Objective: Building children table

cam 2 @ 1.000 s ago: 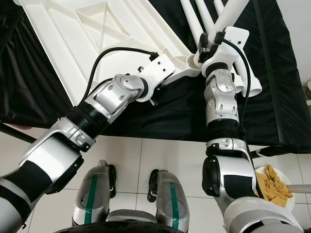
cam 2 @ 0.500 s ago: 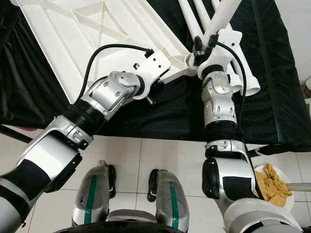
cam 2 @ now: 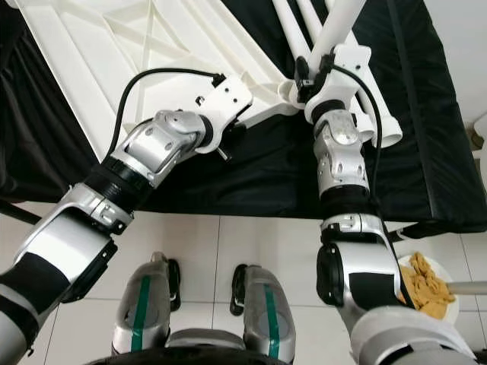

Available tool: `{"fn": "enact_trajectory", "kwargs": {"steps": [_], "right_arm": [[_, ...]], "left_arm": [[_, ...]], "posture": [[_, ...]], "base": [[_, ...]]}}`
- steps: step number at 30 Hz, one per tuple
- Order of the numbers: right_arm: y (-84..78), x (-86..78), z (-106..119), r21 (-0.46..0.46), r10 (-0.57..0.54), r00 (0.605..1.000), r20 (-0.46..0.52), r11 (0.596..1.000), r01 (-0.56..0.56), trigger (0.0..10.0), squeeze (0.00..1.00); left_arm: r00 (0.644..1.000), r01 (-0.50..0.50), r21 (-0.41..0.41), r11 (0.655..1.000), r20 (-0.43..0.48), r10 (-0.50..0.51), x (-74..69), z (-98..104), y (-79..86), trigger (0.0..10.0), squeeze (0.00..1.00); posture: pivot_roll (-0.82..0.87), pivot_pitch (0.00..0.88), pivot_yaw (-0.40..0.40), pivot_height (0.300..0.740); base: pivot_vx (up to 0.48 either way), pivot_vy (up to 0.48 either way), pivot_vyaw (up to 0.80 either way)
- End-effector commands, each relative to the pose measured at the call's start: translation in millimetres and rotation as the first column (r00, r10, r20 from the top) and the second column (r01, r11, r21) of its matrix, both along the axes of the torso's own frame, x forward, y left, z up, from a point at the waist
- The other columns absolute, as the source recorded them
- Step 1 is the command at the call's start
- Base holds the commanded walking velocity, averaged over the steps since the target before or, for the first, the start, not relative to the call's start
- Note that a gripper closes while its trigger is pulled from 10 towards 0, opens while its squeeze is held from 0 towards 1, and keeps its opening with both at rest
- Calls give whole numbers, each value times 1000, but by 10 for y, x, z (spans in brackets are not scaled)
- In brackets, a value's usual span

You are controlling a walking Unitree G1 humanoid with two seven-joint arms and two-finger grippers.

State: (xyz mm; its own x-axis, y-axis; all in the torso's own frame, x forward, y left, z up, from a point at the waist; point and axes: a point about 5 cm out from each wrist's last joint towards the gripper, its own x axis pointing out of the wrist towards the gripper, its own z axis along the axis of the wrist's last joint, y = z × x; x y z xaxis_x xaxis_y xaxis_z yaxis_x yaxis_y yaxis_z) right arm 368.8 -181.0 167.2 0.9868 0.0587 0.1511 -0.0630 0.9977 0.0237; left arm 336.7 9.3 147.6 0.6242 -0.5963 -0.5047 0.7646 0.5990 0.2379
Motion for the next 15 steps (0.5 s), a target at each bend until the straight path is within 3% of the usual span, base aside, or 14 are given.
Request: {"fn": "enact_trajectory", "kwargs": {"steps": [1, 8, 15], "right_arm": [[-28, -2, -59, -13, -6, 1000, -22, 1000, 5, 10000, 0], [43, 47, 5, 5, 38, 999, 0, 999, -38, 10000, 0], [72, 62, 11, 5, 54, 998, 9, 999, -54, 10000, 0]], "left_arm": [[999, -30, 27, 999, -15, 30, 7, -56, 77, 10000, 0], [998, 61, 26, 998, -17, -60, -126, -44, -15, 10000, 0], [996, 90, 25, 996, -22, -90, -189, -60, -43, 10000, 0]], "posture": [[80, 28, -59, 740], [87, 31, -61, 740], [88, 36, -62, 740]], "base": [[0, 0, 0], [0, 0, 0], [0, 0, 0]]}}
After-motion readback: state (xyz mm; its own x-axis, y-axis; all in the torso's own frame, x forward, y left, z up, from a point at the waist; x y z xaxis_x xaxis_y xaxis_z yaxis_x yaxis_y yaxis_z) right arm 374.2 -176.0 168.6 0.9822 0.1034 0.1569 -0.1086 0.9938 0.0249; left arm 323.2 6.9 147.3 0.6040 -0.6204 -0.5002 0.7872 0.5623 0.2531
